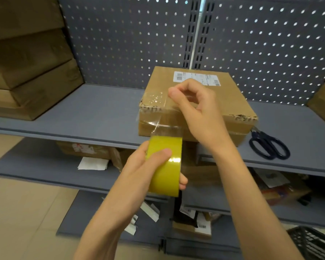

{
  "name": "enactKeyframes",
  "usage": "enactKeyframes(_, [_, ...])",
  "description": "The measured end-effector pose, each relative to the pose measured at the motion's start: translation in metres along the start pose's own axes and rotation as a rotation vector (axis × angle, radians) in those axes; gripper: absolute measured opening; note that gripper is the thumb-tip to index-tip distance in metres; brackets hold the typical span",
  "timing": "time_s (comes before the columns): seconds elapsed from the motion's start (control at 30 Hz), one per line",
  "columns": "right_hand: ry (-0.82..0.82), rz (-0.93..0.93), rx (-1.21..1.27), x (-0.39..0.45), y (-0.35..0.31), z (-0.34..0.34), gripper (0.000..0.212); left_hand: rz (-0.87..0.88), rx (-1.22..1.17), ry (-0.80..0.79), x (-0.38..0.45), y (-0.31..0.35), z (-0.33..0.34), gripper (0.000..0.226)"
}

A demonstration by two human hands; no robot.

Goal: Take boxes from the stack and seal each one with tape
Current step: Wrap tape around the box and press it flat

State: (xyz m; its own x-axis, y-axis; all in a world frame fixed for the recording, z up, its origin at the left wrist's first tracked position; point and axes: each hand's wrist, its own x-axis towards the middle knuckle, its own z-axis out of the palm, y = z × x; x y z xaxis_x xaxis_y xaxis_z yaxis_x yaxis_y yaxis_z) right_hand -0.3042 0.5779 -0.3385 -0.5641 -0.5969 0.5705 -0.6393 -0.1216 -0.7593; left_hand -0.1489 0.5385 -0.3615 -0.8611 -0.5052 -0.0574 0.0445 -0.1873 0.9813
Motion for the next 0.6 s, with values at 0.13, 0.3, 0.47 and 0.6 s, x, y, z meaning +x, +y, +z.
enactKeyframes(0.13, [0.048,-0.129,-0.013,0.016,-0.018,0.006,0.013,-0.062,-0.029,0.117,0.008,-0.003,0.000,0.017])
enactKeyframes(0.3, [-0.079,-0.056,-0.100,0.038,-0.009,0.010,0.015,-0.083,-0.070,0.218,0.004,0.004,-0.003,0.012])
enactKeyframes(0.47, [-0.075,-0.011,-0.106,0.050,0.000,0.017,0.015,-0.027,-0.091,0.195,0.001,0.012,0.004,0.008])
enactKeyframes(0.6, [-0.040,0.016,-0.169,0.058,0.012,0.019,0.014,-0.056,-0.087,0.211,0.006,0.017,-0.002,0.020])
